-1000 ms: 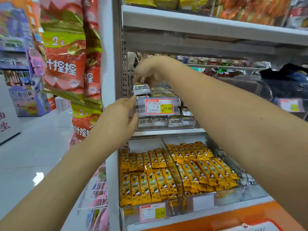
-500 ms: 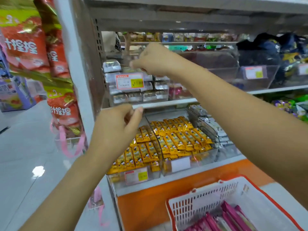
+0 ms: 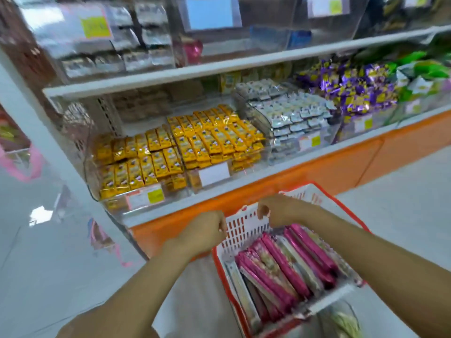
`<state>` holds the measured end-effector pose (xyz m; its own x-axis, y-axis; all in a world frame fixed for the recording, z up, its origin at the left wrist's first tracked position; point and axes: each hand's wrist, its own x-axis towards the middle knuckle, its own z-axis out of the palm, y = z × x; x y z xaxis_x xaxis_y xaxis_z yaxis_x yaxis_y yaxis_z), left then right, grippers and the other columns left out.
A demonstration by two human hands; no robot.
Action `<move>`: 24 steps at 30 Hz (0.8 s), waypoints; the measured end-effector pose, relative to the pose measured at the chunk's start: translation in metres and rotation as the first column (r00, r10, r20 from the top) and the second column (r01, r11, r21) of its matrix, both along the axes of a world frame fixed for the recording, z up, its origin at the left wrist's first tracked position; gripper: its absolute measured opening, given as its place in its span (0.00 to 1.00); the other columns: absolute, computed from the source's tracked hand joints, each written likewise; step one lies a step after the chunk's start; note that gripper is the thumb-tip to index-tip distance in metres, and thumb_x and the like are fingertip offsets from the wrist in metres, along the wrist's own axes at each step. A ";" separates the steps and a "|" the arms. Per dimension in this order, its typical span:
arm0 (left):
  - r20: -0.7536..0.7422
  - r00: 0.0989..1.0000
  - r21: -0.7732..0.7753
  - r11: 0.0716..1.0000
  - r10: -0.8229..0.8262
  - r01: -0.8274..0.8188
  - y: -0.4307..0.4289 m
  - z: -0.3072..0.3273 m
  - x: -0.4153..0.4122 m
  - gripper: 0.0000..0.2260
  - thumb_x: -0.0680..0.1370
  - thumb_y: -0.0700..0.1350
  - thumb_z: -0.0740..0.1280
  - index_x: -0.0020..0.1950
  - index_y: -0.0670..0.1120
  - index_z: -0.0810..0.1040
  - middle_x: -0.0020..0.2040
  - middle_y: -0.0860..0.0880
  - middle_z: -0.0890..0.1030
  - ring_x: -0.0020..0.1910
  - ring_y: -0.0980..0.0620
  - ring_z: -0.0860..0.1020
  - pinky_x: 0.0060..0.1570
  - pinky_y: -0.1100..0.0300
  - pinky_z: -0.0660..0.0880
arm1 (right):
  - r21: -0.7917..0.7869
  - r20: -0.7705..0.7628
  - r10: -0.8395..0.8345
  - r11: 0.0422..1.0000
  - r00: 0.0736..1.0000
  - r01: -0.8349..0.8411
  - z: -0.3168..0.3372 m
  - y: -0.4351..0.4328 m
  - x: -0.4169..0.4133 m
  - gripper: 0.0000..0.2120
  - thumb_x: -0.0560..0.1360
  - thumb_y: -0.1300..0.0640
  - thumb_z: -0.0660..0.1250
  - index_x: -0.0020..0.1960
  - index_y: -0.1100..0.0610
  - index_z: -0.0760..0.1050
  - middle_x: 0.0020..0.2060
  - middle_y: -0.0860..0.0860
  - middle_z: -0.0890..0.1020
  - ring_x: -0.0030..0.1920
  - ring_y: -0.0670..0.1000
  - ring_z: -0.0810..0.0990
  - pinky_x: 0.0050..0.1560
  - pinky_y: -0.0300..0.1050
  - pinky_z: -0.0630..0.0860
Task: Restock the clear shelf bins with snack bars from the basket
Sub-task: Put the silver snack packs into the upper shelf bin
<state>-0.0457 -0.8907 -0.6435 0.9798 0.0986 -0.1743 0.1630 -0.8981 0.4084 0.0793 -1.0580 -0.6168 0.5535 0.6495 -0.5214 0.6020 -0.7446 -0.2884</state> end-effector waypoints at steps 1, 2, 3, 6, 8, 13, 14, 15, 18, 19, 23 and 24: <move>-0.057 0.998 0.006 1.000 -0.005 0.005 -0.004 -0.013 0.003 0.03 0.73 0.38 0.65 0.43 0.45 0.76 0.45 0.43 0.81 0.46 0.46 0.78 0.39 0.57 0.68 | -0.036 -0.013 -0.011 0.999 1.000 0.011 -0.023 -0.008 0.006 0.15 0.74 0.70 0.61 0.57 0.58 0.77 0.49 0.52 0.76 0.34 0.47 0.72 0.29 0.37 0.66; -0.116 0.993 0.004 1.000 -0.015 0.015 -0.009 -0.026 0.006 0.02 0.74 0.38 0.64 0.44 0.44 0.76 0.46 0.41 0.81 0.47 0.45 0.78 0.39 0.57 0.68 | -0.075 -0.020 -0.027 0.997 0.999 0.025 -0.046 -0.015 0.013 0.12 0.74 0.70 0.62 0.51 0.59 0.79 0.45 0.51 0.76 0.34 0.48 0.72 0.31 0.38 0.67; -0.174 0.984 -0.002 1.000 -0.025 0.025 -0.012 -0.039 0.010 0.02 0.75 0.38 0.64 0.45 0.43 0.76 0.47 0.41 0.81 0.46 0.45 0.78 0.39 0.57 0.67 | -0.094 -0.037 -0.051 0.994 0.998 0.047 -0.067 -0.023 0.019 0.09 0.74 0.69 0.63 0.47 0.59 0.79 0.42 0.52 0.77 0.34 0.49 0.72 0.30 0.38 0.66; -0.268 0.963 -0.016 1.000 -0.024 0.021 -0.013 -0.073 0.017 0.04 0.76 0.40 0.65 0.42 0.46 0.73 0.46 0.43 0.79 0.44 0.50 0.76 0.37 0.63 0.64 | -0.097 -0.086 -0.201 0.977 0.976 0.192 -0.119 -0.051 0.035 0.05 0.75 0.66 0.62 0.47 0.63 0.76 0.41 0.59 0.78 0.38 0.56 0.74 0.28 0.32 0.65; -0.275 0.961 -0.029 0.999 0.020 -0.030 -0.008 -0.094 0.020 0.05 0.75 0.38 0.65 0.43 0.47 0.72 0.49 0.44 0.80 0.48 0.49 0.77 0.39 0.64 0.65 | -0.103 -0.068 -0.325 0.943 0.943 0.318 -0.147 -0.070 0.040 0.05 0.75 0.62 0.63 0.40 0.58 0.71 0.35 0.53 0.73 0.35 0.51 0.72 0.30 0.33 0.66; -0.218 0.965 -0.100 0.980 0.146 -0.171 -0.017 -0.134 0.033 0.05 0.77 0.37 0.61 0.46 0.46 0.73 0.47 0.47 0.81 0.46 0.50 0.79 0.41 0.61 0.72 | -0.137 -0.041 -0.511 0.854 0.858 0.502 -0.207 -0.097 0.046 0.10 0.76 0.62 0.61 0.39 0.56 0.62 0.31 0.48 0.64 0.28 0.45 0.62 0.24 0.35 0.58; -0.226 0.953 -0.109 0.967 0.201 -0.230 -0.020 -0.142 0.039 0.05 0.78 0.38 0.61 0.46 0.44 0.74 0.45 0.47 0.81 0.43 0.50 0.78 0.39 0.61 0.72 | -0.130 -0.043 -0.520 0.850 0.853 0.511 -0.219 -0.099 0.048 0.12 0.76 0.62 0.60 0.37 0.56 0.61 0.30 0.48 0.64 0.27 0.45 0.62 0.23 0.35 0.58; -0.257 0.935 -0.118 0.952 0.246 -0.283 -0.024 -0.151 0.045 0.05 0.78 0.38 0.61 0.43 0.43 0.75 0.42 0.47 0.79 0.38 0.50 0.77 0.36 0.61 0.70 | -0.132 -0.043 -0.526 0.846 0.849 0.517 -0.228 -0.101 0.049 0.13 0.77 0.62 0.60 0.36 0.56 0.61 0.30 0.49 0.65 0.27 0.45 0.63 0.22 0.34 0.59; -0.443 0.823 -0.092 0.896 0.354 -0.435 -0.036 -0.175 0.065 0.16 0.80 0.40 0.59 0.32 0.45 0.64 0.30 0.49 0.66 0.27 0.55 0.65 0.27 0.64 0.61 | -0.110 -0.025 -0.544 0.835 0.839 0.539 -0.244 -0.099 0.051 0.06 0.79 0.60 0.60 0.43 0.59 0.70 0.31 0.49 0.70 0.29 0.45 0.69 0.22 0.35 0.62; -0.508 0.770 -0.078 0.870 0.385 -0.486 -0.040 -0.180 0.070 0.17 0.80 0.39 0.58 0.32 0.46 0.61 0.29 0.49 0.62 0.26 0.55 0.60 0.26 0.65 0.58 | -0.097 -0.006 -0.542 0.837 0.840 0.539 -0.245 -0.097 0.051 0.05 0.79 0.60 0.60 0.45 0.59 0.70 0.32 0.49 0.71 0.31 0.45 0.71 0.24 0.35 0.63; -0.688 0.582 -0.106 0.734 0.433 -0.671 -0.055 -0.215 0.079 0.13 0.82 0.34 0.53 0.39 0.45 0.66 0.32 0.48 0.55 0.28 0.53 0.55 0.28 0.65 0.60 | -0.050 0.043 -0.534 0.843 0.844 0.536 -0.256 -0.088 0.043 0.07 0.78 0.59 0.63 0.54 0.60 0.74 0.51 0.55 0.78 0.46 0.51 0.77 0.42 0.40 0.73; -0.711 0.548 -0.109 0.701 0.441 -0.705 -0.059 -0.226 0.078 0.09 0.82 0.35 0.54 0.46 0.43 0.71 0.32 0.48 0.58 0.28 0.54 0.58 0.32 0.65 0.65 | -0.065 0.039 -0.548 0.833 0.836 0.549 -0.258 -0.085 0.040 0.10 0.78 0.59 0.63 0.58 0.60 0.73 0.55 0.56 0.78 0.48 0.52 0.77 0.45 0.41 0.75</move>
<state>0.0320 -0.9498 -0.8696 0.3894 0.4031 -0.8281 0.9062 -0.3286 0.2662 0.1194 -1.1426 -0.8753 0.8177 0.1984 -0.5404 0.0934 -0.9720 -0.2157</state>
